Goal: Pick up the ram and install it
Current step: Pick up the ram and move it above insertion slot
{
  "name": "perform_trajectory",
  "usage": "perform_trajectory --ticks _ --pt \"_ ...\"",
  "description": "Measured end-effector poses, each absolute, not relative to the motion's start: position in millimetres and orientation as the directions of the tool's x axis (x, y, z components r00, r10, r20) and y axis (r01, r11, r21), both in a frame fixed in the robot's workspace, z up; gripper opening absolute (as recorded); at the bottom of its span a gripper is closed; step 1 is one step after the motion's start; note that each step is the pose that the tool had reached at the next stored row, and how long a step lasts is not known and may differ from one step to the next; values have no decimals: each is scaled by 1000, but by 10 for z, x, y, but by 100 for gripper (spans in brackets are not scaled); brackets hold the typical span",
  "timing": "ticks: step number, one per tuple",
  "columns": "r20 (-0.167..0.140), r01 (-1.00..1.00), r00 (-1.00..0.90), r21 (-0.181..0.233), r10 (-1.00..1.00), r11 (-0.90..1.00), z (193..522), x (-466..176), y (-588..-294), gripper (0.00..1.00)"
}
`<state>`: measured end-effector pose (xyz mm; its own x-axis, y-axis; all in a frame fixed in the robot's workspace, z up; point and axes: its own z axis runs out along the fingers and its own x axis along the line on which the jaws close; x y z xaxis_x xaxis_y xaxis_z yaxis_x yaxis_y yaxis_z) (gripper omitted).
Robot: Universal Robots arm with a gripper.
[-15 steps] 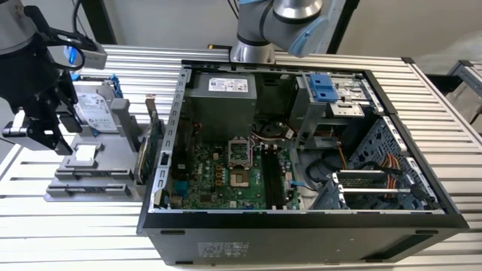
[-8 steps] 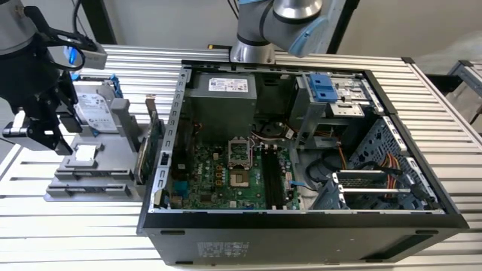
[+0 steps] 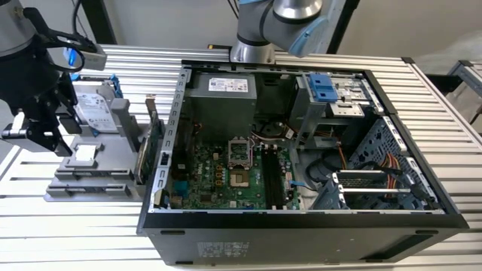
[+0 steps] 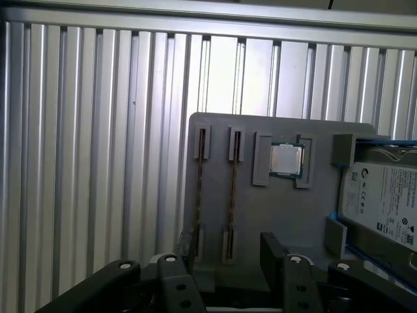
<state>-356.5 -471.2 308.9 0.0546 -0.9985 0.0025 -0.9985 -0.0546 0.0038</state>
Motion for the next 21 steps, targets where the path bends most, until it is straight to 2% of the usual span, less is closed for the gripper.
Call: perform_trajectory --ticks 10,21 --pt "2 -998 55 9 -999 -55 2983 -3564 -4883 100" --pt "2 -999 53 9 -999 -53 2785 -3565 -4912 100"
